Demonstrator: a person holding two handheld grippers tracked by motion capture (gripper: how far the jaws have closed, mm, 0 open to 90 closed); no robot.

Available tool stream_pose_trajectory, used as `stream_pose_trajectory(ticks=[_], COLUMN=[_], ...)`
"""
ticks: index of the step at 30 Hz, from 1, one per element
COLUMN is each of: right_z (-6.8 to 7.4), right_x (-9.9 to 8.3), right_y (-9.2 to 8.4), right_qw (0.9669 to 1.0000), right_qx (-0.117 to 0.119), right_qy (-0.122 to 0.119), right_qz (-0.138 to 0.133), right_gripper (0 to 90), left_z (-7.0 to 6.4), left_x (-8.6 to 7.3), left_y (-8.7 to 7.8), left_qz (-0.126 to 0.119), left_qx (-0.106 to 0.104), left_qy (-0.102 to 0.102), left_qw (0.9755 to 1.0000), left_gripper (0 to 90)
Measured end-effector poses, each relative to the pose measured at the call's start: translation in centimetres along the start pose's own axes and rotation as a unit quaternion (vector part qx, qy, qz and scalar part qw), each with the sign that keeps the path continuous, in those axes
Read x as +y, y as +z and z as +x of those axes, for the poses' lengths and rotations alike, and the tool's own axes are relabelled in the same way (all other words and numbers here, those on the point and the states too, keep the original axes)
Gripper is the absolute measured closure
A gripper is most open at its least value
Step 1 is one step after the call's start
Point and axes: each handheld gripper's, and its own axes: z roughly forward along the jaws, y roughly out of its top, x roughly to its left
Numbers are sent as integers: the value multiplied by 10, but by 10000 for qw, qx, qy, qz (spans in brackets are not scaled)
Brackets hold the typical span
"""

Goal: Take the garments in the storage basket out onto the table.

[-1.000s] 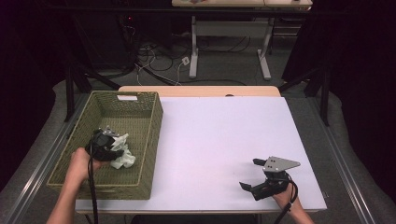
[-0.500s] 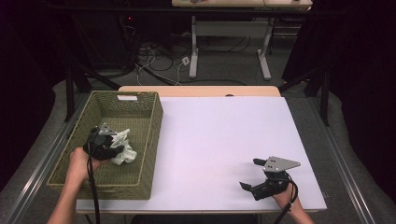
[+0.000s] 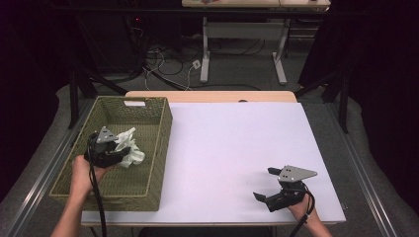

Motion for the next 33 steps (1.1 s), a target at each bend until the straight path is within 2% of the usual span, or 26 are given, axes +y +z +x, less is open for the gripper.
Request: stream_pose_trajectory(ticks=[11,20,26,33], right_z=[0,1,1,1], right_x=[0,-1,0,-1], right_y=[1,0,1,1], right_qw=[10000,10000,10000,10000], right_qx=[-3,-7,-23,-5], right_qy=[-15,6,-19,4], right_qz=[-12,89,77,82], right_gripper=[0,0,0,0], left_z=[-5,-9,-13,-18], left_x=[3,6,10,13], left_y=[-3,-6,-7,-7], left_qz=[-384,-787,-902,-1052], left_qx=[74,162,213,231], left_qy=[-36,-177,-104,-123], left_qw=[9992,9966,9956,9941], left_gripper=[707,707,707,708])
